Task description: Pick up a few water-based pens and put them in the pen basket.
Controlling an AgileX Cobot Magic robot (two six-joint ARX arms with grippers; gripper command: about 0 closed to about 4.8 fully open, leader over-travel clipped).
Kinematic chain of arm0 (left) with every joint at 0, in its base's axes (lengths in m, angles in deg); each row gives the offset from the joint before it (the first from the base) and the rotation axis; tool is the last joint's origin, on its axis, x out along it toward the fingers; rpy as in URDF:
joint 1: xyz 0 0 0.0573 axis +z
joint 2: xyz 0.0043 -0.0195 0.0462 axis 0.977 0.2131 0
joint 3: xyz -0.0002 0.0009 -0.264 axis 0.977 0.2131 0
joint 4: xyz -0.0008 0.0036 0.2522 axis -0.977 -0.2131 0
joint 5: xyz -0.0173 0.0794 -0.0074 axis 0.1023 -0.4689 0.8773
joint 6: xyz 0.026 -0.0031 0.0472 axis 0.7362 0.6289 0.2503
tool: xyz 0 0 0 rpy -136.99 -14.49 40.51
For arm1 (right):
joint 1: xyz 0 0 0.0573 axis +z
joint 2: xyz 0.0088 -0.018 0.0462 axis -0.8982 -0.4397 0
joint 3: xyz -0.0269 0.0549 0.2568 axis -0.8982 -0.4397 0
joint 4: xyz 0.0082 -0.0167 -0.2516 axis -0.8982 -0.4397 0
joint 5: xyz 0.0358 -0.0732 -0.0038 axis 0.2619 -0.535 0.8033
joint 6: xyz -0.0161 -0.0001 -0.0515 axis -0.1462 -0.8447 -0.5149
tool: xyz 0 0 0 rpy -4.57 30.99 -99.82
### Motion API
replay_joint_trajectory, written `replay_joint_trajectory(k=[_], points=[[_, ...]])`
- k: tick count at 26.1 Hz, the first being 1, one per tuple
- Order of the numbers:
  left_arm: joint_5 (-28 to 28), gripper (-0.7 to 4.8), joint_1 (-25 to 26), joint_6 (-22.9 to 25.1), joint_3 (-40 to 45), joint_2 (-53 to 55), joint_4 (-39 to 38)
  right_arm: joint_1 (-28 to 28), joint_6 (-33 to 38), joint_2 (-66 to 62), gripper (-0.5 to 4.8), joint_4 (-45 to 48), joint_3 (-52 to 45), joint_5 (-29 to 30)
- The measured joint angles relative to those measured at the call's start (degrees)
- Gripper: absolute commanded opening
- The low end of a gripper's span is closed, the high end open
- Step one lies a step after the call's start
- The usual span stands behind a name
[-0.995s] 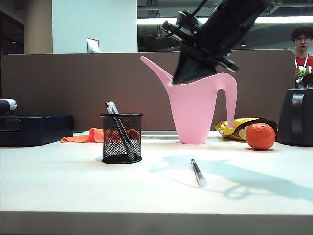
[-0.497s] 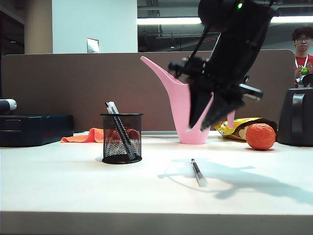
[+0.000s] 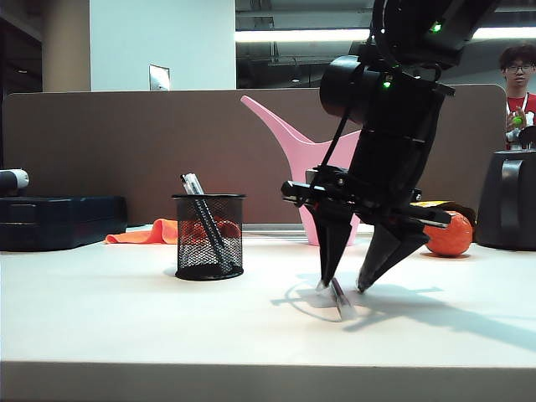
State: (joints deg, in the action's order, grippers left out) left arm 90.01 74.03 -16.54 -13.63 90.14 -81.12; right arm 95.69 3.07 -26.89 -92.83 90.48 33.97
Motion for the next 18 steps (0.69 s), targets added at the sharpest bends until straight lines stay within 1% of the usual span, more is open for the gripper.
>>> replay_joint_trajectory(k=[2, 6, 7, 8, 10, 18], points=[[0.5, -0.05, 0.0, 0.0, 0.0, 0.0, 0.0, 0.0, 0.2, -0.4, 1.41, 0.5, 0.2, -0.2], [0.5, -0.05, 0.0, 0.0, 0.0, 0.0, 0.0, 0.0, 0.3, -1.2, 1.34, 1.4, 0.5, -0.7], [0.5, -0.05, 0.0, 0.0, 0.0, 0.0, 0.0, 0.1, 0.3, -1.2, 1.2, 1.7, 0.5, -0.7], [0.5, -0.05, 0.0, 0.0, 0.0, 0.0, 0.0, 0.2, 0.3, -1.5, 0.85, 1.8, 0.7, -0.8], [0.5, -0.05, 0.0, 0.0, 0.0, 0.0, 0.0, 0.5, 0.3, -1.8, -0.11, 2.1, 0.8, -1.0], [0.5, -0.05, 0.0, 0.0, 0.0, 0.0, 0.0, 1.4, 0.5, -2.0, -0.09, 2.8, 0.8, -2.3]])
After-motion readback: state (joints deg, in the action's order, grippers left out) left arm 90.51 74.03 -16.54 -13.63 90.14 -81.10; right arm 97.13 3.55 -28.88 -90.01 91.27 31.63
